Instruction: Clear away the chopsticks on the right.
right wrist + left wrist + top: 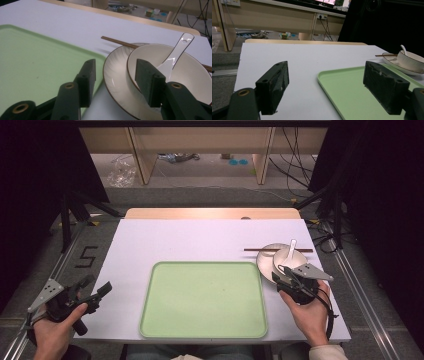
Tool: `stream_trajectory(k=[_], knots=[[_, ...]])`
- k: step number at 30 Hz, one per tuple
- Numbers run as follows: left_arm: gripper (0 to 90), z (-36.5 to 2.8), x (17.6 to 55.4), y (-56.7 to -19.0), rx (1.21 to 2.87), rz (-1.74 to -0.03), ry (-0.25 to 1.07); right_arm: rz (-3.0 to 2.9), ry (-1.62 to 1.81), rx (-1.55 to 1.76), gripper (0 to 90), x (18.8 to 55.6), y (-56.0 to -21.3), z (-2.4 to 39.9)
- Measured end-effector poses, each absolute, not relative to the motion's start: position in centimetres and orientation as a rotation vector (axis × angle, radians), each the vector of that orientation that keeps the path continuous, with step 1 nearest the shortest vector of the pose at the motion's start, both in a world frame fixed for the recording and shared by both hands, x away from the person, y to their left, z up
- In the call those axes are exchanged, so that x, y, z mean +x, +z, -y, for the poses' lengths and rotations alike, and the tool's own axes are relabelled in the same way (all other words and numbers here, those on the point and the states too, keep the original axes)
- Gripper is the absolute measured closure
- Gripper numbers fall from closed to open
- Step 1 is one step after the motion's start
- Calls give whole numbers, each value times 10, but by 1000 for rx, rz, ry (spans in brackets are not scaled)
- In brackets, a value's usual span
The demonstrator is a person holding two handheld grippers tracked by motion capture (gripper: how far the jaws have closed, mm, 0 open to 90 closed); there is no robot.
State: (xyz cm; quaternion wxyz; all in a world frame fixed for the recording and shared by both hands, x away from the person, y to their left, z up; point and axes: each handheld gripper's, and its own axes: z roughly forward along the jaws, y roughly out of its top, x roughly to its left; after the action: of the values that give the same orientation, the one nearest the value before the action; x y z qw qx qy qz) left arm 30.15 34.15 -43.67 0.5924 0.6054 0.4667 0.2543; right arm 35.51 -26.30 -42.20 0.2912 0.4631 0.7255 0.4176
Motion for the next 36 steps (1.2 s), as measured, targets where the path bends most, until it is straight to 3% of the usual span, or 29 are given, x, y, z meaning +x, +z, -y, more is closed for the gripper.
stream_trajectory(k=[6, 9, 10, 17, 23, 36], knots=[[214, -342, 301, -437, 1398, -1094, 595, -1898, 1163, 1282, 477, 363, -419, 261], [217, -343, 301, -437, 1403, -1090, 599, -1896, 1171, 1302, 505, 368, -416, 260], [217, -343, 301, -437, 1402, -1092, 598, -1908, 1150, 1302, 573, 373, -412, 259], [220, -343, 301, -438, 1398, -1099, 593, -1927, 1018, 1363, 798, 401, -396, 250], [222, -343, 301, -438, 1400, -1100, 591, -1939, 944, 1412, 889, 423, -391, 246], [225, -344, 301, -438, 1406, -1089, 592, -2033, 825, 1528, 900, 467, -383, 233]])
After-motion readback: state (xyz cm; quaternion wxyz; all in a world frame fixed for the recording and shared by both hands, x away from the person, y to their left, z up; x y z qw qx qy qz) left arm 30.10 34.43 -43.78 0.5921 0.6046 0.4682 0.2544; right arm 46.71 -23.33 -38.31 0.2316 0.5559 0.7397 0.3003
